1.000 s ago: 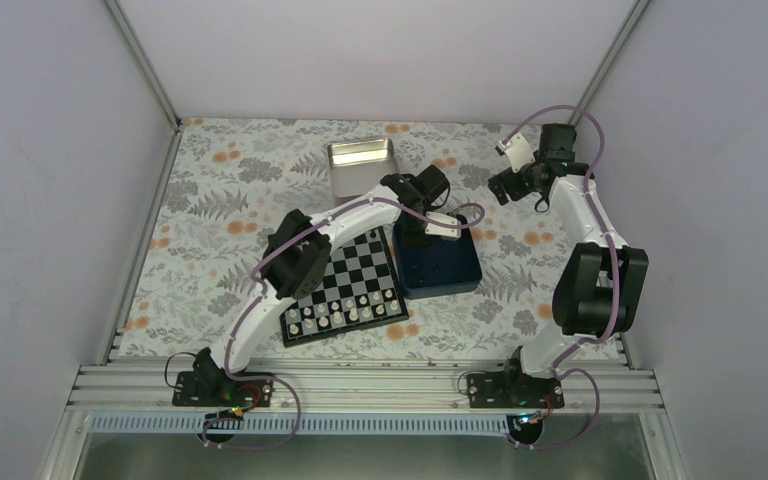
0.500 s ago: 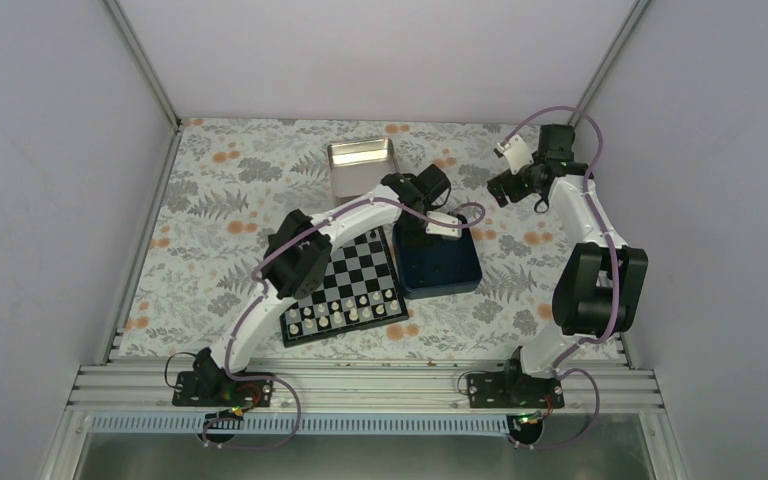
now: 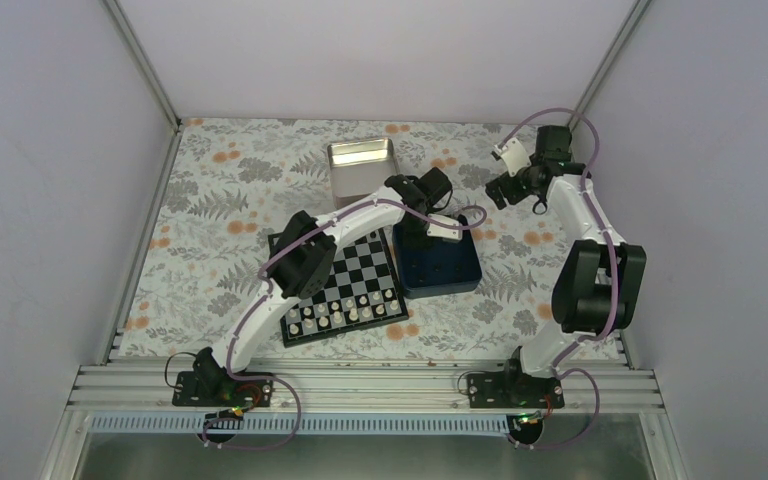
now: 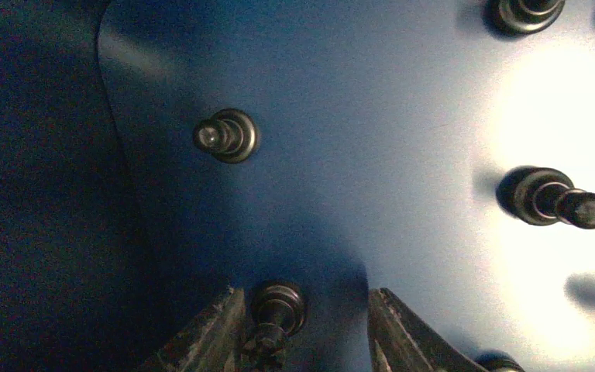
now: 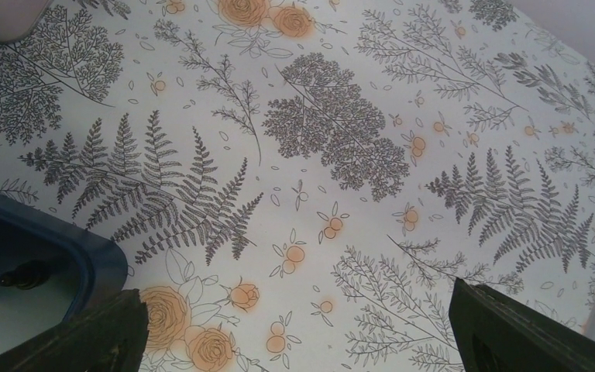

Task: Set up the chess pieces on the board
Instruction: Pick up the chess piece from the storage box.

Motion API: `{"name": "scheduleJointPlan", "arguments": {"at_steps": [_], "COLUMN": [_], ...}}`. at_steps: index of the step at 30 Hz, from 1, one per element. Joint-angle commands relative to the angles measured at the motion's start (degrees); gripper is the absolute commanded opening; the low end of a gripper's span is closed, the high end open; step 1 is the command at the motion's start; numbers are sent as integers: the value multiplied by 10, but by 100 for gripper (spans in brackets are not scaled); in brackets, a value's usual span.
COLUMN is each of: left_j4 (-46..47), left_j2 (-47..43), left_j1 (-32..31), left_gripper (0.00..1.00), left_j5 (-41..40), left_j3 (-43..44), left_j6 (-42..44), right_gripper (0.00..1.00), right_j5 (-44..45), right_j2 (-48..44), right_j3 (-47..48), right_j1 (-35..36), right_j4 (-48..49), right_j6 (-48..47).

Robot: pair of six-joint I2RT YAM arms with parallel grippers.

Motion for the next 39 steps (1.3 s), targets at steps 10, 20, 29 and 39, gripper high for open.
{"name": "scheduleJointPlan", "arguments": {"at_steps": [10, 20, 29, 39], "left_j4": [-15, -12, -24, 86], "left_j2": [0, -38, -165, -435], "left_j1": [-5, -11, 14, 202], "left_gripper": [17, 10, 8, 8], "left_j5": [7, 11, -31, -63], "left_j3": [20, 29, -13, -386], "left_j6": [4, -6, -15, -41], "right_gripper": [100, 100, 100, 100], "right_j5": [-11, -9, 5, 6], "right_j2": [7, 8, 7, 10], "right_j3": [-6, -4, -1, 5], "right_j1": [7, 8, 8, 8], "right_j4": [-1, -4, -7, -15], "right_j6": [-8, -9, -8, -7]}}
